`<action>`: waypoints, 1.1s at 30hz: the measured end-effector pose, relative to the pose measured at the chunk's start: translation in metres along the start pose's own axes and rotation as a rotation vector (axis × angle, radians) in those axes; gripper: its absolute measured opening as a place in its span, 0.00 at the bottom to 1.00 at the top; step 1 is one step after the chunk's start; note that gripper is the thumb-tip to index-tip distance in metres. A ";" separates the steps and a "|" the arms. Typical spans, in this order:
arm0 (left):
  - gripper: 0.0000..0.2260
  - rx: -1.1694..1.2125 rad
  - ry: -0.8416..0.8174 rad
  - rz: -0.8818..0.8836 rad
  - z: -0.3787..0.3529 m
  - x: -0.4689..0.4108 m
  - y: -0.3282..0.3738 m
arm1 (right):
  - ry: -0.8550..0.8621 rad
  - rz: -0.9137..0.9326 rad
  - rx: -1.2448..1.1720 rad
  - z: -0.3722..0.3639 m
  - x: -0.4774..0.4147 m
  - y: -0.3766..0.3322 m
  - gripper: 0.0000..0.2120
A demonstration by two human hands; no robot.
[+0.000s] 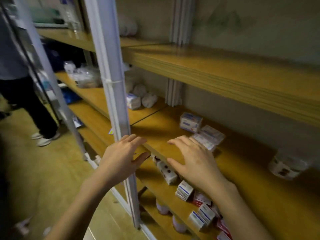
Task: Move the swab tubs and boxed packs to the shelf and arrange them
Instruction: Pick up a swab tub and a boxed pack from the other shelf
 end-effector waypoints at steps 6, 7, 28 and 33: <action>0.14 -0.028 -0.004 0.089 0.002 0.024 -0.087 | -0.034 0.079 -0.035 -0.046 -0.048 -0.057 0.20; 0.14 -0.030 -0.012 0.095 0.001 0.027 -0.102 | -0.033 0.082 -0.042 -0.053 -0.057 -0.067 0.20; 0.18 -0.072 -0.065 0.020 -0.025 0.008 -0.360 | 0.027 -0.104 -0.104 -0.178 -0.237 -0.179 0.22; 0.18 -0.038 -0.054 0.008 -0.045 -0.024 -0.385 | 0.036 -0.187 -0.079 -0.186 -0.278 -0.160 0.23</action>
Point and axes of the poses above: each hand's wrist, its own x-axis away from the middle knuckle, its own z-axis out of the back of the hand, y = z × x, the point moved 10 cm from there along -x, towards the middle knuckle, and after that the axes turned 12 degrees about -x, right-handed, at the moved point
